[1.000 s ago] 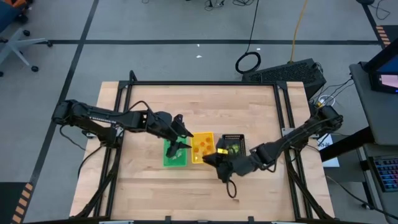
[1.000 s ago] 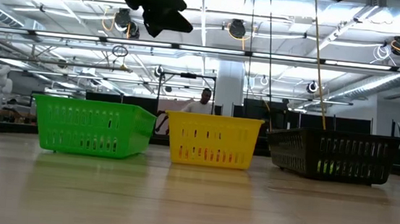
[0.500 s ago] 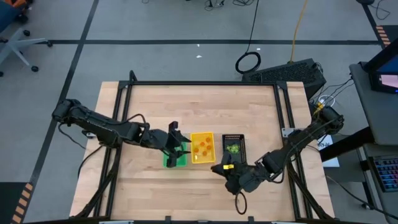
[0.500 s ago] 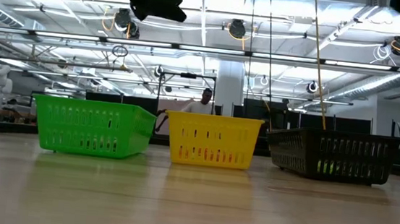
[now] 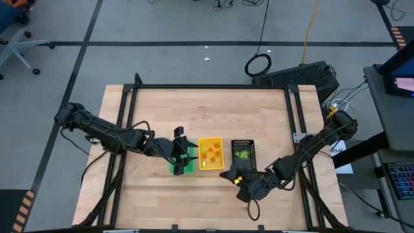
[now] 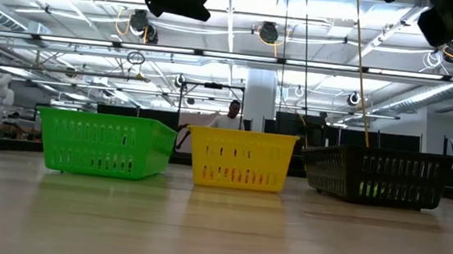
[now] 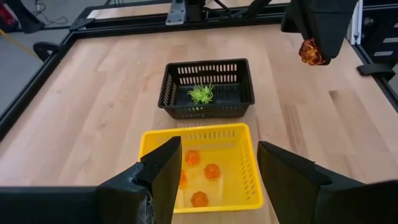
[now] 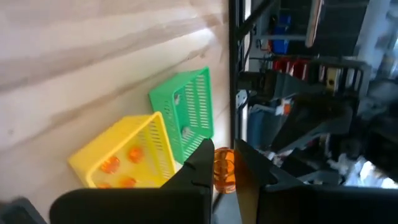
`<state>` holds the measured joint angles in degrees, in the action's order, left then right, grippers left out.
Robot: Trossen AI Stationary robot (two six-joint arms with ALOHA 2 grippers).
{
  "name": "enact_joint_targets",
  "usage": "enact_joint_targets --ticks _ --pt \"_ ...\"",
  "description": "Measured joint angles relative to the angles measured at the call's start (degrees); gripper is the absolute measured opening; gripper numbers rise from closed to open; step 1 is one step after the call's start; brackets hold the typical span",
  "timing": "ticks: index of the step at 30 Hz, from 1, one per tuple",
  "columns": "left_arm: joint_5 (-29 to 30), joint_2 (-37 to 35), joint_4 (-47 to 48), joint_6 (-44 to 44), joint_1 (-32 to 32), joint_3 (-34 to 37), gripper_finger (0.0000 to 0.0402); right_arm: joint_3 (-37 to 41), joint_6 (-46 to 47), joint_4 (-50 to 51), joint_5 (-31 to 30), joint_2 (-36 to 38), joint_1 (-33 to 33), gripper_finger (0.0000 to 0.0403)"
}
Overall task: Sort Halloween decoration
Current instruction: Put the orange pumpkin toy into the yellow basket
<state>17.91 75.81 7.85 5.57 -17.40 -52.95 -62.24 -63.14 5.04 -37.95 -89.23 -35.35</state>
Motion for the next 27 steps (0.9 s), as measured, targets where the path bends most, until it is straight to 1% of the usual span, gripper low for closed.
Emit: enact_joint_targets --ticks 5,11,18,22,27 --pt "0.00 0.02 0.01 -0.08 0.01 0.00 0.0214 0.00 -6.51 -0.02 -2.12 0.00 0.00 0.0018" --pt "0.00 0.02 -0.02 -0.31 -0.01 0.00 0.0214 0.00 -7.24 -0.04 -2.91 0.00 0.10 0.0018" --pt "0.00 0.02 -0.02 -0.26 -0.01 0.00 0.0214 0.00 -11.24 -0.07 -2.86 0.00 0.11 0.0018" --pt "-0.08 0.02 -1.44 0.12 -0.01 0.00 0.0214 0.00 -11.03 -0.07 -2.84 0.00 0.11 0.0018" --pt "-0.94 0.02 -3.47 0.03 -0.01 0.00 0.0214 0.00 -7.34 -0.07 -2.78 0.00 0.11 0.0018"
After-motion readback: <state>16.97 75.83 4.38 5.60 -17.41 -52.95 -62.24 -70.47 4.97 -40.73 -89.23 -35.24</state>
